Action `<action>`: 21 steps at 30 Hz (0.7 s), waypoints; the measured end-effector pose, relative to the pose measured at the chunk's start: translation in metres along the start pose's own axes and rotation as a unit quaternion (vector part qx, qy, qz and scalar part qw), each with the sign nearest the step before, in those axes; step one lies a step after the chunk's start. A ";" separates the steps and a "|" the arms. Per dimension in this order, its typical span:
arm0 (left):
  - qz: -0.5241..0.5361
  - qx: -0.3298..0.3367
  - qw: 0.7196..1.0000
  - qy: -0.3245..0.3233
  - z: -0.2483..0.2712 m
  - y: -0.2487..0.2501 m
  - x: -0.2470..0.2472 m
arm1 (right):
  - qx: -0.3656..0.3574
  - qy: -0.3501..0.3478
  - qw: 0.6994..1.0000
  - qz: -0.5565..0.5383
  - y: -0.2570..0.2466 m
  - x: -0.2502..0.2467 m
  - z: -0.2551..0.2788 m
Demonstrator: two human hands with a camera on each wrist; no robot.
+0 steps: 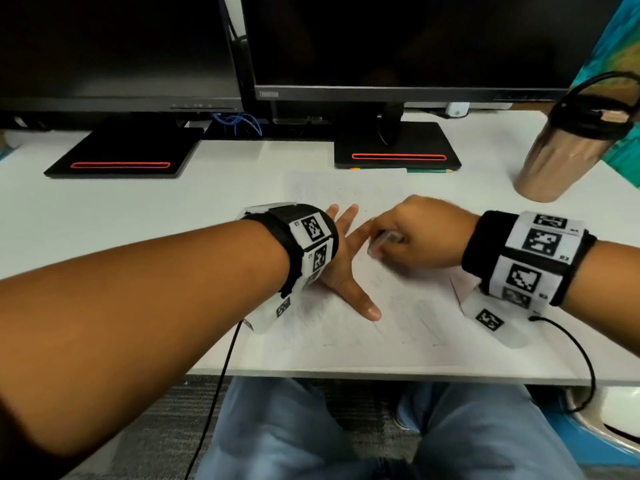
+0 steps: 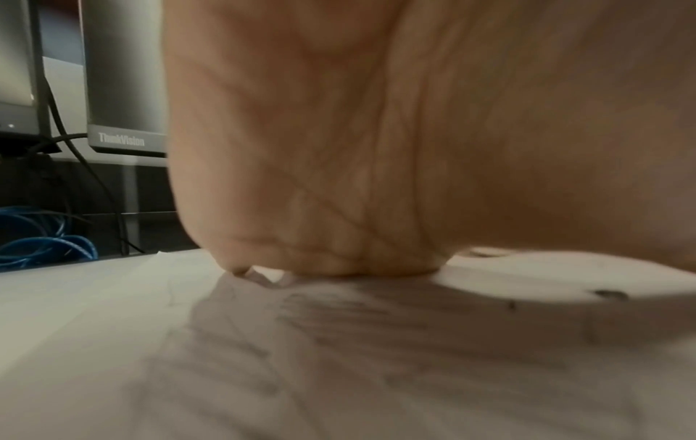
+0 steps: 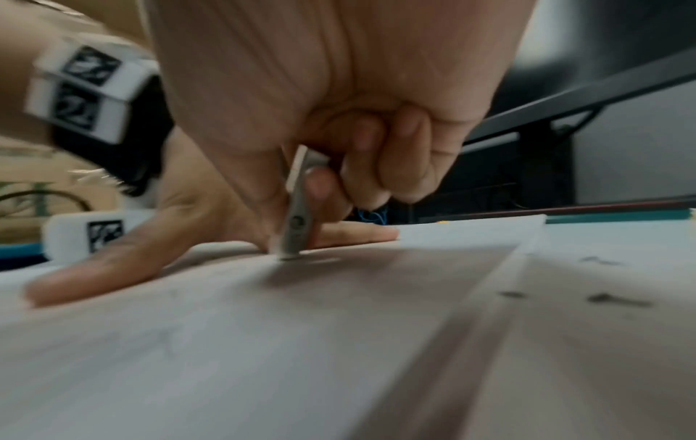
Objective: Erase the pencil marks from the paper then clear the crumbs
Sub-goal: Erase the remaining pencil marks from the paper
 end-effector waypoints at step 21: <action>-0.024 -0.008 1.000 -0.001 0.003 0.003 -0.004 | -0.088 -0.012 0.996 -0.021 -0.025 0.008 0.018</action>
Point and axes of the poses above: each hand's wrist, its own z-axis away from the middle knuckle, its own x-axis out of the palm, y = z × x, the point moved 3 cm from there along -z, towards the middle knuckle, and after that the axes turned 5 degrees about y, right-handed, at the moved point
